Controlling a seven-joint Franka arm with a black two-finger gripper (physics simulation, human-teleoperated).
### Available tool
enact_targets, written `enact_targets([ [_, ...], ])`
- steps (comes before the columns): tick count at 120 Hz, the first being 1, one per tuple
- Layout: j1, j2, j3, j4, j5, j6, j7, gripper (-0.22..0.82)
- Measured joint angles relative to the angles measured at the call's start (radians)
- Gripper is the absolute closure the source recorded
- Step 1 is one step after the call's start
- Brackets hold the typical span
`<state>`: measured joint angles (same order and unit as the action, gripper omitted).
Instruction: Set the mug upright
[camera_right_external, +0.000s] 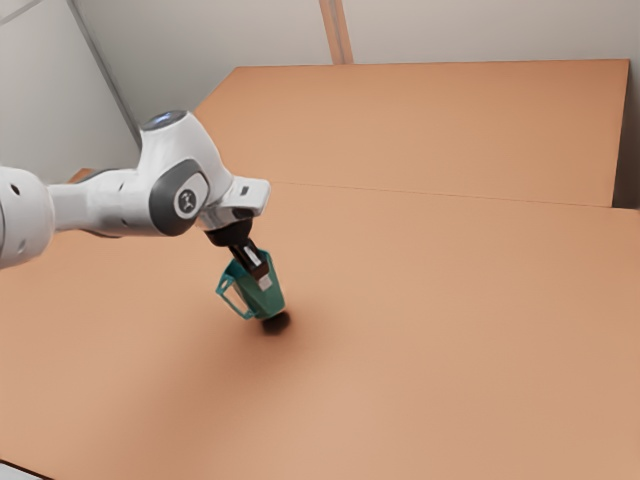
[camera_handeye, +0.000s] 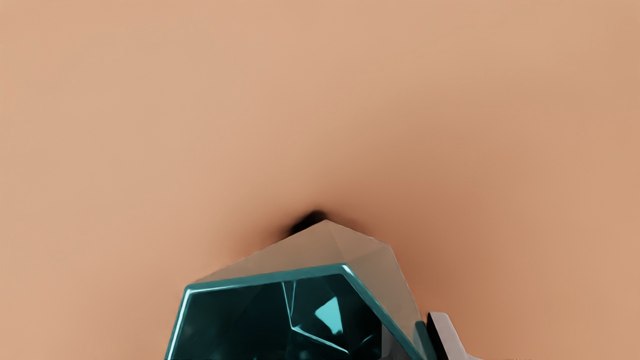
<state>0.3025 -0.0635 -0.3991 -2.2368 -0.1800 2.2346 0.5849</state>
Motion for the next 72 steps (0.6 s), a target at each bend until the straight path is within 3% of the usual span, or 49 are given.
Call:
enact_targets([
  [20,0.043,-0.027,-0.017,-0.054,0.008,0.031,-0.09,0.78],
  [72,0.042,-0.022,-0.046,-0.121,0.015,0.095,-0.246,0.78],
])
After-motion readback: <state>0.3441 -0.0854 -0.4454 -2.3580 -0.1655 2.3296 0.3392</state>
